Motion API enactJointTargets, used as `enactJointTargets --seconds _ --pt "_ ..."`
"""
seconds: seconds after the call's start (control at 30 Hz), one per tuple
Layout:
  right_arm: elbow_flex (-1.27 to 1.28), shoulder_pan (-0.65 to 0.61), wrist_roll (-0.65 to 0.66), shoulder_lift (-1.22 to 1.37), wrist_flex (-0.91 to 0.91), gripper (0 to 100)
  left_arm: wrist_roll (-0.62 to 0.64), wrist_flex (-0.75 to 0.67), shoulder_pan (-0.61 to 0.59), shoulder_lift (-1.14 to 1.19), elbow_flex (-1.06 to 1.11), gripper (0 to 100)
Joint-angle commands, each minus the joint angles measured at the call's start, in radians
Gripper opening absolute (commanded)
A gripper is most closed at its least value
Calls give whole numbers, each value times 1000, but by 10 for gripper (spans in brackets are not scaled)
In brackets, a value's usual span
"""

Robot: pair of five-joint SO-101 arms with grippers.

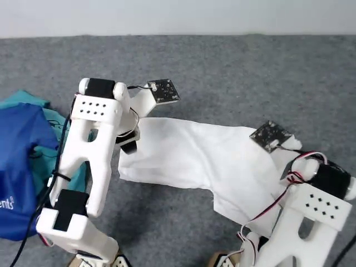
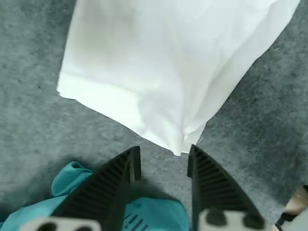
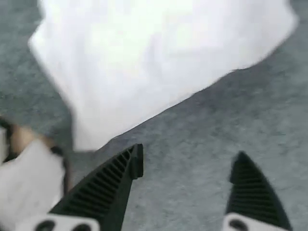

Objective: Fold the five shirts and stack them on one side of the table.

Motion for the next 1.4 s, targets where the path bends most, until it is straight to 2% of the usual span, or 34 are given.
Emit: enactJointTargets --seconds 0.0,0.07,0.2,0.3,0.47,0.67,0.9,1.1,1.37 --pt "6 -31 -72 -4 -134 118 9 21 2 -23 24 65" --pt "51 -67 -115 -4 -213 13 9 20 3 26 51 23" --pt "144 -137 -170 -4 -338 35 9 23 -5 130 68 20" --pt "183 -179 -222 -4 -384 35 9 25 -2 155 70 60" --pt "192 -180 -264 -4 -378 35 38 25 3 110 67 131" --pt "192 -180 -264 -4 -366 35 38 20 18 52 133 142" --pt "192 -179 -264 -5 -348 35 98 -147 14 52 259 135" --pt "192 -177 -264 -5 -341 35 107 -193 17 44 255 56" --pt "190 -179 -264 -5 -323 35 124 -104 14 41 162 103"
